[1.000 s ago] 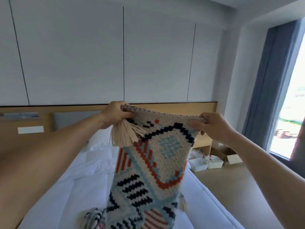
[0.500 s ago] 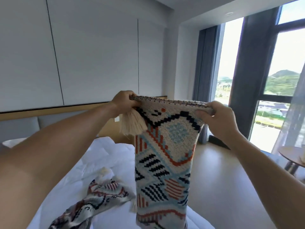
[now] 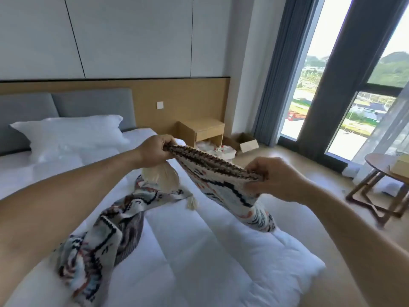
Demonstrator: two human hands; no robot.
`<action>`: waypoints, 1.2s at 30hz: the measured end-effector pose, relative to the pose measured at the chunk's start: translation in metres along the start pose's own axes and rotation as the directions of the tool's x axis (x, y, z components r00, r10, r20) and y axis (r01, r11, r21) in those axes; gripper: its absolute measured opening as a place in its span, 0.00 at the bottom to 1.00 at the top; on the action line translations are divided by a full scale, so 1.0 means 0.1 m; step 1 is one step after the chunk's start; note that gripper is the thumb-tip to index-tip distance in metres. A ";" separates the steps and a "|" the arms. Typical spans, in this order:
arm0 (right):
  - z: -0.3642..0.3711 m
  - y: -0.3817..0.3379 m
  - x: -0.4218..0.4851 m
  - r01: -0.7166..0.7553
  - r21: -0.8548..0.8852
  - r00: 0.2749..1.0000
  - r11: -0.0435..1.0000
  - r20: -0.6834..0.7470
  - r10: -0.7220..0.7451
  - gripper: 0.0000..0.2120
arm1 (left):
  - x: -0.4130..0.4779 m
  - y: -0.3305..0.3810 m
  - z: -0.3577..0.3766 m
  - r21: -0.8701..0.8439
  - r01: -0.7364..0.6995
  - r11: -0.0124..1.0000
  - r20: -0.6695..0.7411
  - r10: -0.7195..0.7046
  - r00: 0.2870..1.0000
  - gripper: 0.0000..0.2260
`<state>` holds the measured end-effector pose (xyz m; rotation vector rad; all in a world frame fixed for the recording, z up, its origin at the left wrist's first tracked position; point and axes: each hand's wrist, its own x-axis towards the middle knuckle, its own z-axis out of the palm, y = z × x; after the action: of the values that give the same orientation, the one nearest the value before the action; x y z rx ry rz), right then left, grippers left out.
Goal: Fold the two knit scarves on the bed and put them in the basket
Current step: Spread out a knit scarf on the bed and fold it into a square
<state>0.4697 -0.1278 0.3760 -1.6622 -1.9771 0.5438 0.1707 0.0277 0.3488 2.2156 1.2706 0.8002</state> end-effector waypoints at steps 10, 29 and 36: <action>3.26 -0.57 -0.76 -0.118 -0.134 0.694 0.984 0.697 0.179 0.08 | -2.79 -2.46 0.65 0.468 -0.052 0.882 0.311 -0.109 0.944 0.08; 6.69 -0.71 -1.92 -0.118 -0.054 0.266 0.992 0.960 0.084 0.12 | -5.44 -4.12 1.60 0.735 -0.075 0.674 0.310 -0.236 0.921 0.08; 6.53 -0.49 -1.55 -0.033 -0.061 0.616 0.998 0.785 0.069 0.06 | -5.42 -3.64 1.80 0.109 0.920 0.377 0.010 -0.926 0.378 0.21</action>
<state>0.0573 -0.2800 -0.1337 -1.6481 -2.5323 1.4856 -0.1472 -0.2971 -0.1533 1.1232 2.1809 0.1714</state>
